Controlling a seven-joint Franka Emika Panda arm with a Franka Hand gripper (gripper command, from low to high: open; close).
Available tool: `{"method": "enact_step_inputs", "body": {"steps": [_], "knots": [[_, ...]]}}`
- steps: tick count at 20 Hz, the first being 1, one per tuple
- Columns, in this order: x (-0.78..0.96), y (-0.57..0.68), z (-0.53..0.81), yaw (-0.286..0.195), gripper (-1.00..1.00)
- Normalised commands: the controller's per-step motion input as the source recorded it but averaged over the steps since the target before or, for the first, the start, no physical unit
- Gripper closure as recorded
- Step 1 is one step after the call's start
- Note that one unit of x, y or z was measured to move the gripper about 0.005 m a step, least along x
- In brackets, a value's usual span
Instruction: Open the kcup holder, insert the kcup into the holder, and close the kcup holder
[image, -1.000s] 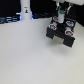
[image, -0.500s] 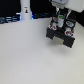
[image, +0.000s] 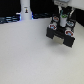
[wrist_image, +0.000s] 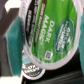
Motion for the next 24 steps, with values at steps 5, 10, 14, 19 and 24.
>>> {"method": "enact_step_inputs", "body": {"steps": [5,10,14,19,24], "knots": [[0.1,0.08,-0.13,0.025,1.0],[-0.07,0.08,-0.07,0.099,1.0],[0.11,0.04,-0.26,0.061,1.0],[-0.18,-0.01,0.1,0.001,1.0],[-0.09,0.0,0.0,0.0,1.0]]}}
